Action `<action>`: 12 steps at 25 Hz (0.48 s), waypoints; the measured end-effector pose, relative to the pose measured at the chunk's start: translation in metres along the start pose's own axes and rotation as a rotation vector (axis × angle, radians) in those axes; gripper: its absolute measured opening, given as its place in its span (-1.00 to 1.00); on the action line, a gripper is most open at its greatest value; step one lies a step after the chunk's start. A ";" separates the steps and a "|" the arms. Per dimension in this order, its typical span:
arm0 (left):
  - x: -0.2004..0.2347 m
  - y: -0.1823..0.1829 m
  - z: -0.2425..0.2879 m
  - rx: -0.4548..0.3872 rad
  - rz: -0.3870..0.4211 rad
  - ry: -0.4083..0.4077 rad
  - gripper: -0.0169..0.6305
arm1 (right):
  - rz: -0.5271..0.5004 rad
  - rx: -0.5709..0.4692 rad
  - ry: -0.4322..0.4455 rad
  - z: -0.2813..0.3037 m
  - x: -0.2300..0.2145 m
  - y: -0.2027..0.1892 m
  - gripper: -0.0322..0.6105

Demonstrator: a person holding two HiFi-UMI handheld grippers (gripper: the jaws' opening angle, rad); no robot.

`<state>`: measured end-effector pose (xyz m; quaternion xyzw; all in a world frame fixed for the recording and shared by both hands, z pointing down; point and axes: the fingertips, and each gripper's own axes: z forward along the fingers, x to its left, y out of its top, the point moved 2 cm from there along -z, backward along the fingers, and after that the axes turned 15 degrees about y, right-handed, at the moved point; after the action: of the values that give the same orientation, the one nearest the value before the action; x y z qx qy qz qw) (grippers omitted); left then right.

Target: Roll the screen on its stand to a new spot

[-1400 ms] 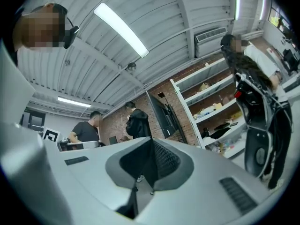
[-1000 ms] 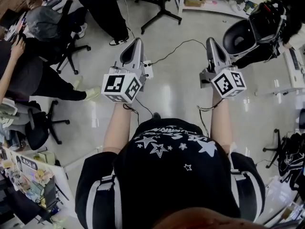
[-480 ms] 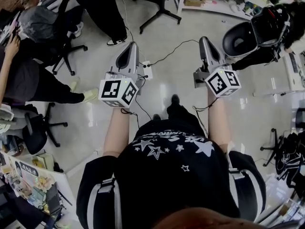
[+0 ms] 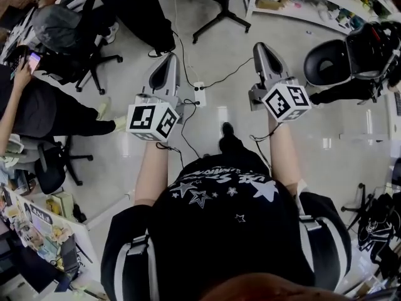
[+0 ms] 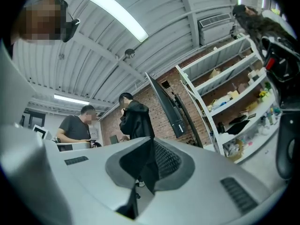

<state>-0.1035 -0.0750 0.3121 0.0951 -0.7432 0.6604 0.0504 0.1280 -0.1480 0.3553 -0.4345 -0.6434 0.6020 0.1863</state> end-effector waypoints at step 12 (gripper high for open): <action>-0.043 -0.021 0.135 0.016 -0.042 0.017 -0.92 | -0.045 0.101 0.093 0.055 -0.105 0.013 -0.76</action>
<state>-0.0500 -0.2078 0.3073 0.1054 -0.7353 0.6659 0.0697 0.1483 -0.2650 0.3613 -0.4374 -0.6125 0.6086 0.2512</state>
